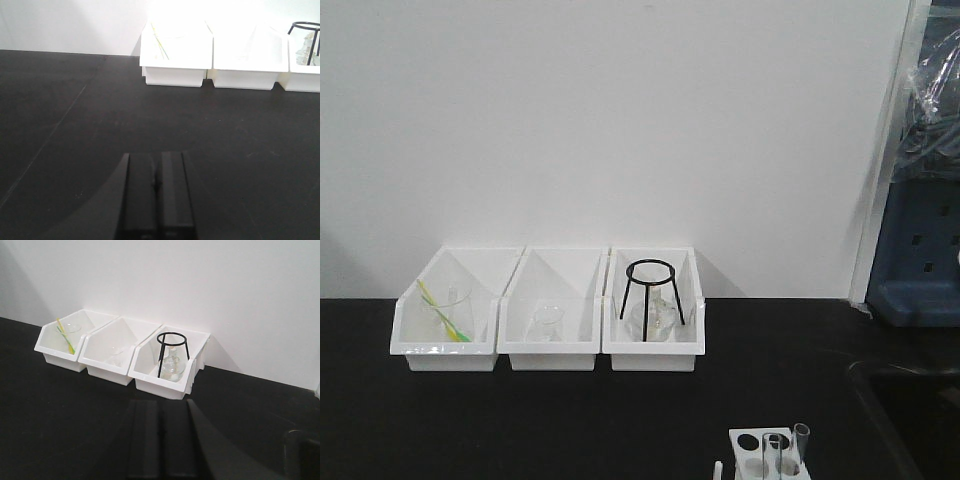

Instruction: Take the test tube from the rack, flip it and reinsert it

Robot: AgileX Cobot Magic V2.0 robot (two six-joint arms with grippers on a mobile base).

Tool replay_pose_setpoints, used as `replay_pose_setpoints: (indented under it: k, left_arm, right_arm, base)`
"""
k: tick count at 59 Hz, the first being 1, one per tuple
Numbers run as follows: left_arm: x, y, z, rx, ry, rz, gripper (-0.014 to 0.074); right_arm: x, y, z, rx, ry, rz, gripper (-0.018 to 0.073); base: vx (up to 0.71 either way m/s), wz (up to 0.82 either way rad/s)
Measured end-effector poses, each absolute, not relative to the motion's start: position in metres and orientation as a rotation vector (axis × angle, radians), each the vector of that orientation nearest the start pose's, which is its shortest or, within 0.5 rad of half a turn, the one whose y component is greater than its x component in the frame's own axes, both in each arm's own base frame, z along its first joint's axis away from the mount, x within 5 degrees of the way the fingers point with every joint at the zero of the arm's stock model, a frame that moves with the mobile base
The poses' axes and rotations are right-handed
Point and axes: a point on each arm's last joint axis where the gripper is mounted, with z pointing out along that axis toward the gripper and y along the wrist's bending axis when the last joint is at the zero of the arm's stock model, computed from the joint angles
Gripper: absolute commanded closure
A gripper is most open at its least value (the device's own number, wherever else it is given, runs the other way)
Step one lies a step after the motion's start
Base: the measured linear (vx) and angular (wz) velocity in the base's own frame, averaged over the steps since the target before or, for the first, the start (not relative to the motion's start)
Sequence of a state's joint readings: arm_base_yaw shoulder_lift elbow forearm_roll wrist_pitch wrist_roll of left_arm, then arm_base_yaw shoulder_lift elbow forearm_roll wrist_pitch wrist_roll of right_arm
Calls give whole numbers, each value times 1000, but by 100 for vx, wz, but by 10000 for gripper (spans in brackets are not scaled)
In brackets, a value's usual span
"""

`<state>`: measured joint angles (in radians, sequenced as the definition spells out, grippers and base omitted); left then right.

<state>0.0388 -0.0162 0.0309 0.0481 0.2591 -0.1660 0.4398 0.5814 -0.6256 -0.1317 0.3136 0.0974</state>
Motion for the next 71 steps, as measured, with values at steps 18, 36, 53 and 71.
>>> replay_pose_setpoints:
  k: [18,36,53,71]
  left_arm:
    - [55,3,180,-148,1751,-48,603]
    - [55,3,180,-148,1751,-48,603]
    - [55,3,180,-148,1751,-48,603]
    - [55,3,180,-148,1751,-48,603]
  right_arm:
    - [73,12,304,-142,1649,136,571]
    - [56,2,202,-1,1612,64,571]
    - [57,2,194,14,1608,85,571]
    - [57,2,194,14,1608,85,571]
  base:
    - [0,0]
    - [0,0]
    - [0,0]
    - [0,0]
